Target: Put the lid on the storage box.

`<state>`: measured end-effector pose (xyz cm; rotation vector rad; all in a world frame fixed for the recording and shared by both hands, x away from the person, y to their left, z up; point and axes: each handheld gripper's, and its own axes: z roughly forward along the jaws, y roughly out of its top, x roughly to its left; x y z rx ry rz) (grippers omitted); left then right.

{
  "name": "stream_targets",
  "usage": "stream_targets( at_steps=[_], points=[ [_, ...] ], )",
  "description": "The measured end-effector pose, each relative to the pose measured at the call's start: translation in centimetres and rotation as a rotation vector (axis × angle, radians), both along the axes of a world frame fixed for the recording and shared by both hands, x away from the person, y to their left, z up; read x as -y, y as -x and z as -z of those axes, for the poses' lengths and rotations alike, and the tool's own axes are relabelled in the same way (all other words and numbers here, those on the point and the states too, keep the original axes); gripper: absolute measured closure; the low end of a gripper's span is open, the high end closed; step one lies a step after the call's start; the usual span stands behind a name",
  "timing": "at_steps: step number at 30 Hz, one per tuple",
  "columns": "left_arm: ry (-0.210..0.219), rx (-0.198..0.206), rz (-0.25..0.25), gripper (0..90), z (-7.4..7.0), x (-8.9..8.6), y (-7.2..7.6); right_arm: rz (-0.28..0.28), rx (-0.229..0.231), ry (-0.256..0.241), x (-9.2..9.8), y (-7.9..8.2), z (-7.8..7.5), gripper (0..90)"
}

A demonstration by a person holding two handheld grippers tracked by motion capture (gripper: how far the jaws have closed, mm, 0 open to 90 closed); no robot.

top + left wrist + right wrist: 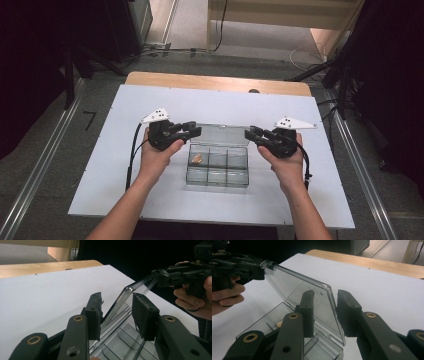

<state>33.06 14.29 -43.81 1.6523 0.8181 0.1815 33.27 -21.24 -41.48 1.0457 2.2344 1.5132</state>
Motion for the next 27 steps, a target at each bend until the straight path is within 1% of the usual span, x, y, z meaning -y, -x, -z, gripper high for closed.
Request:
stream_targets(
  at_steps=[4, 6, 8, 10, 11, 14, 16, 18, 21, 24, 27],
  points=[
    [-0.015, 0.005, -0.011, 50.2, -0.1, -0.3, 0.7, -0.005, 0.003, -0.002, 0.1, 0.6, 0.1, 64.4],
    [-0.023, -0.004, -0.025, 46.4, -0.1, -0.6, 1.1, -0.003, 0.002, -0.002, 0.1, 0.9, 0.2, 64.0],
    [-0.023, -0.018, -0.04, 44.5, 0.1, -0.9, 1.6, -0.001, 0.008, 0.0, 0.1, 1.2, 0.3, 63.4],
    [-0.033, -0.024, -0.042, 44.7, 0.3, -1.3, 2.1, 0.0, 0.011, -0.002, 0.1, 1.5, 0.3, 62.8],
    [-0.038, -0.024, -0.048, 45.9, 0.4, -1.4, 2.4, -0.001, 0.011, -0.003, 0.1, 1.6, 0.4, 62.3],
    [-0.063, -0.047, -0.064, 53.0, 0.9, -1.7, 3.1, 0.003, 0.018, -0.001, 0.1, 2.1, 0.5, 60.7],
    [-0.089, -0.059, -0.085, 56.5, 1.4, -1.8, 3.5, 0.005, 0.022, 0.004, 0.0, 2.4, 0.5, 59.6],
    [-0.088, -0.086, -0.085, 60.5, 1.9, -1.9, 3.7, 0.01, 0.028, 0.013, -0.1, 2.8, 0.6, 58.8],
    [-0.081, -0.101, -0.065, 67.7, 2.4, -1.7, 4.2, 0.014, 0.03, 0.015, 0.0, 3.2, 0.7, 57.4],
    [-0.085, -0.092, -0.032, 75.8, 2.4, -1.2, 4.6, 0.015, 0.022, 0.01, 0.2, 3.6, 0.8, 57.4],
    [-0.072, -0.081, -0.005, 83.5, 2.2, -0.8, 4.8, 0.013, 0.014, 0.009, 0.3, 4.0, 0.9, 57.4]
  ],
)
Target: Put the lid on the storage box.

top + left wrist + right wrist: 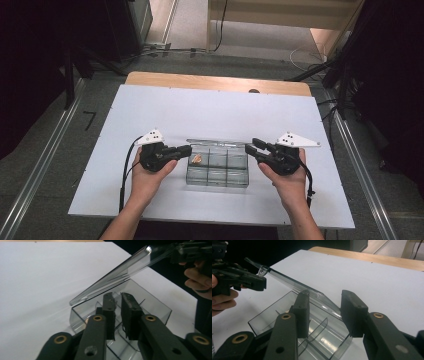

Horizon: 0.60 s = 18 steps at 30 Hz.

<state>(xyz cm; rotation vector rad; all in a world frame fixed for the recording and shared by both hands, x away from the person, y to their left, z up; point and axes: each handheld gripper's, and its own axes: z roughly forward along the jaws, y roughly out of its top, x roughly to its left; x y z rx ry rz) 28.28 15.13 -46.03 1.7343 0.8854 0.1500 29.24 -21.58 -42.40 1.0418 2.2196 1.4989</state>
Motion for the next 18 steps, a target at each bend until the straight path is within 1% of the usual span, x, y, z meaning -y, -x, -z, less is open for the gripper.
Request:
stream_targets(
  at_steps=[2, 3, 8, 13, 16, 18],
  points=[
    [0.008, 0.009, 0.01, 88.5, -0.1, 0.1, 0.1, -0.002, 0.0, 0.002, 0.1, 0.2, 0.1, 56.9],
    [0.011, 0.011, 0.014, 89.5, -0.2, 0.2, 0.1, 0.001, 0.006, 0.012, 0.1, 0.3, 0.2, 56.6],
    [0.026, 0.006, 0.021, 90.0, -0.2, 0.1, 0.0, -0.006, -0.003, 0.028, 0.2, 0.8, 0.5, 52.9],
    [0.027, 0.006, 0.033, 90.0, 0.0, 0.0, 0.1, 0.0, -0.02, 0.021, 0.5, 1.1, 1.2, 50.7],
    [0.03, 0.005, 0.031, 90.0, 0.1, -0.1, 0.1, 0.011, -0.018, 0.009, 0.8, 1.3, 1.6, 50.6],
    [0.03, 0.007, 0.035, 90.0, 0.1, -0.2, 0.2, 0.009, -0.028, 0.011, 0.9, 1.4, 1.8, 51.9]
  ],
)
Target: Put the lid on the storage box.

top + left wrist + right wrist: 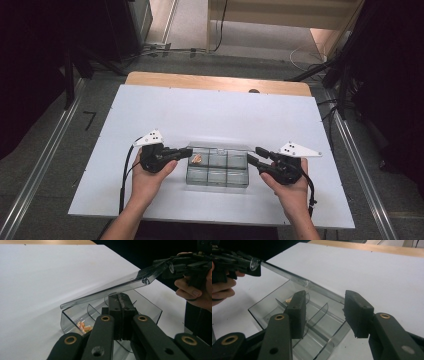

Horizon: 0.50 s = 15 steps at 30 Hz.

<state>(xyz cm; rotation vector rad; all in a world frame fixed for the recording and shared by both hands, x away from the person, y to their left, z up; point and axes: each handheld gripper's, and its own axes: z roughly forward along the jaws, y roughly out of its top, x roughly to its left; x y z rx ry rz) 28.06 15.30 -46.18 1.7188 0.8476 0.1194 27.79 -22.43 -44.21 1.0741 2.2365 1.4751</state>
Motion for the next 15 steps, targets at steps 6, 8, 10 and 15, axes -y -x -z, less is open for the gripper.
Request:
stream_targets(
  at_steps=[6, 8, 10, 15],
  points=[
    [-0.003, 0.004, 0.027, 90.0, 0.3, 0.1, 0.5, 0.004, -0.04, 0.001, 0.1, 0.5, 1.0, 76.8],
    [-0.003, 0.007, 0.029, 90.0, 0.3, 0.2, 0.8, -0.011, -0.058, 0.005, 0.2, 0.6, 1.2, 83.3],
    [0.0, 0.006, 0.032, 90.0, 0.4, 0.2, 1.1, -0.027, -0.06, 0.001, 0.2, 0.8, 1.3, 87.4],
    [-0.006, 0.01, 0.044, 90.0, 0.5, 0.2, 1.7, -0.064, -0.046, 0.002, -0.2, 1.4, 1.1, 87.6]
  ],
)
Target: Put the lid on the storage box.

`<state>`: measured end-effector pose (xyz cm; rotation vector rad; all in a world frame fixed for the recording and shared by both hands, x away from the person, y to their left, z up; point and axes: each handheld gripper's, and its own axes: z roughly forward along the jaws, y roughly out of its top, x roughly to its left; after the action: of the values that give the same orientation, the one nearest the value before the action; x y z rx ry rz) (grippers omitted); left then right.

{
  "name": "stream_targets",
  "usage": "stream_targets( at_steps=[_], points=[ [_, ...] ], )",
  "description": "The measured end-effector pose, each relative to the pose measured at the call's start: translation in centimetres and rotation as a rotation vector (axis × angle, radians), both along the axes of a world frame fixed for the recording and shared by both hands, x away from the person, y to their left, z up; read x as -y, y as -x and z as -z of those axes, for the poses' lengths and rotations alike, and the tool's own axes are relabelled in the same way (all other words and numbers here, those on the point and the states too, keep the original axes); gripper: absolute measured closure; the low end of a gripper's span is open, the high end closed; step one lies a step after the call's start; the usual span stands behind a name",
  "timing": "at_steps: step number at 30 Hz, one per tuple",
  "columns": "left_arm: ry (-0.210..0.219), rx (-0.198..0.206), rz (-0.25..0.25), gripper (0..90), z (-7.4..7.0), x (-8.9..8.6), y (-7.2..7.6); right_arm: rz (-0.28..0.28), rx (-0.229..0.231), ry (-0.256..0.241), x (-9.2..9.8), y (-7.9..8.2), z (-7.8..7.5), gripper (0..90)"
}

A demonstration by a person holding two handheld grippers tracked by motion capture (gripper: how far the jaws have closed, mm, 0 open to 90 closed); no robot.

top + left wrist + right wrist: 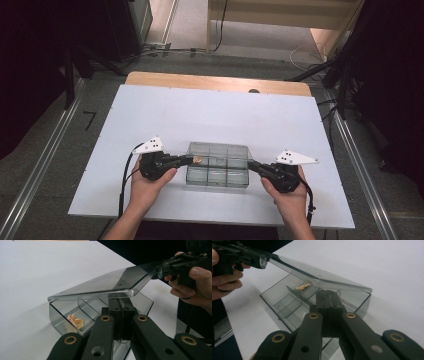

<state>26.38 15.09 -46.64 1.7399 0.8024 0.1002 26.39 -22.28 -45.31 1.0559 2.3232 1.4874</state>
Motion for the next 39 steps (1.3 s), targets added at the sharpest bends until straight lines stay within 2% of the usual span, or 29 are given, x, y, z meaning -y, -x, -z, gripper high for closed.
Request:
stream_targets(
  at_steps=[5, 13, 18, 23, 25, 29, 36, 39],
  points=[
    [0.014, -0.009, 0.0, 90.0, 0.5, -0.2, 0.6, -0.009, 0.011, -0.002, 0.2, 0.4, 0.0, 87.6],
    [0.008, -0.016, 0.032, 90.0, 1.3, -0.2, 1.0, -0.021, -0.001, 0.005, 0.9, 0.6, 0.9, 87.6],
    [-0.015, -0.027, 0.056, 90.0, 1.8, -0.5, 0.7, -0.049, -0.005, 0.015, 0.8, 0.5, 1.5, 87.6],
    [-0.015, -0.043, 0.059, 90.0, 2.0, -1.3, 0.5, -0.074, -0.005, 0.018, 0.8, 0.4, 1.9, 87.6],
    [-0.024, -0.054, 0.079, 90.0, 2.2, -1.5, 0.4, -0.084, -0.006, 0.021, 0.9, 0.4, 2.1, 87.6],
    [-0.04, -0.067, 0.103, 90.0, 2.5, -1.8, 0.2, -0.099, -0.016, 0.034, 0.9, 0.2, 2.6, 87.6],
    [-0.071, -0.073, 0.14, 90.0, 2.8, -1.5, 0.1, -0.11, -0.002, 0.076, 0.8, 0.2, 3.0, 87.7],
    [-0.067, -0.082, 0.147, 90.0, 2.9, -1.7, 0.0, -0.113, -0.004, 0.083, 1.0, 0.2, 3.0, 87.7]
  ],
)
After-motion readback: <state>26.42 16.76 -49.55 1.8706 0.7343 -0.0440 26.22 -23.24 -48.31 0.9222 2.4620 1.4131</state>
